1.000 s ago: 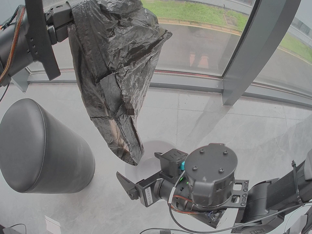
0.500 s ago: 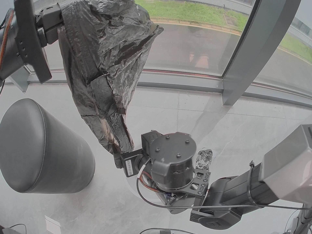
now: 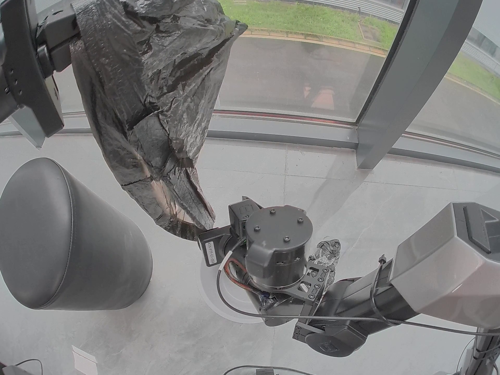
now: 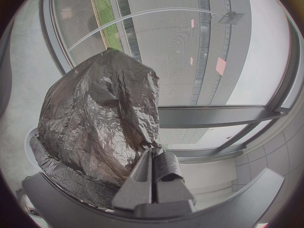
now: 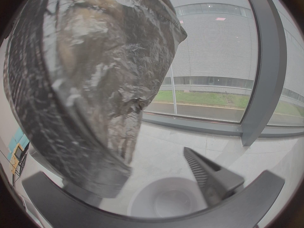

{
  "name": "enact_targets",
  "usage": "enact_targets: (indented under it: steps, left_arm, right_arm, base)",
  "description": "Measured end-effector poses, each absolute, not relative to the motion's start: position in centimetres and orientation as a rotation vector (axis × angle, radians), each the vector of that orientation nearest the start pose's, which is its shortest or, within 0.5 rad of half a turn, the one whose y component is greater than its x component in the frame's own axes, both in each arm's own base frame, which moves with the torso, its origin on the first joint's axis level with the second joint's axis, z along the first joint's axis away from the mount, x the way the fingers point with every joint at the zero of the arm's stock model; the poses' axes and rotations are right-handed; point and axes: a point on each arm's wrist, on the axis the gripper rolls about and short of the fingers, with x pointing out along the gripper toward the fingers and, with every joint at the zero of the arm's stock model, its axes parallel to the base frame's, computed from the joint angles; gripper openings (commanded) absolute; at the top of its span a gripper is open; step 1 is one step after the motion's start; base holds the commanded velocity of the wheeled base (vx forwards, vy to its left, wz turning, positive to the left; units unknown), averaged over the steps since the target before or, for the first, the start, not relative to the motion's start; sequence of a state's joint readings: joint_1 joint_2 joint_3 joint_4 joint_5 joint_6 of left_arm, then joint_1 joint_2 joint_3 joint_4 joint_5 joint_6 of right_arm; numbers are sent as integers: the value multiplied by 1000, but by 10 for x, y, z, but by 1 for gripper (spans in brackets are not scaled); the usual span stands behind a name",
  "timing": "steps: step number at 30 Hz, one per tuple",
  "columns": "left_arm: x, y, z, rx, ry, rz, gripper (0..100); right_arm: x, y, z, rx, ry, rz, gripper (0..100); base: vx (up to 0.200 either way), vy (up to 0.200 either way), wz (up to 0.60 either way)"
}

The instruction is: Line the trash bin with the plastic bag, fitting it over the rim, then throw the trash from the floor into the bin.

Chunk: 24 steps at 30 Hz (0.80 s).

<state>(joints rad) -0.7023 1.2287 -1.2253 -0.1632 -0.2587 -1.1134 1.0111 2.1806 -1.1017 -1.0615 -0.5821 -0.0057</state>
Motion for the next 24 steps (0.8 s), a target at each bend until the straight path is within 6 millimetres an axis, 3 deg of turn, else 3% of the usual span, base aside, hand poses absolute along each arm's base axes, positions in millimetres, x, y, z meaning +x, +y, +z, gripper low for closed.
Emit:
enact_targets:
  steps: [13, 24]
  left_arm:
    - [126, -111, 362, -1053, 401, -922, 0]
    - [130, -103, 341, -1046, 427, -850, 0]
  right_arm:
    - [225, 338, 107, -97, 54, 471, 0]
    - [207, 281, 124, -143, 219, 612, 0]
  base:
    - [0, 0, 0]
    - [0, 0, 0]
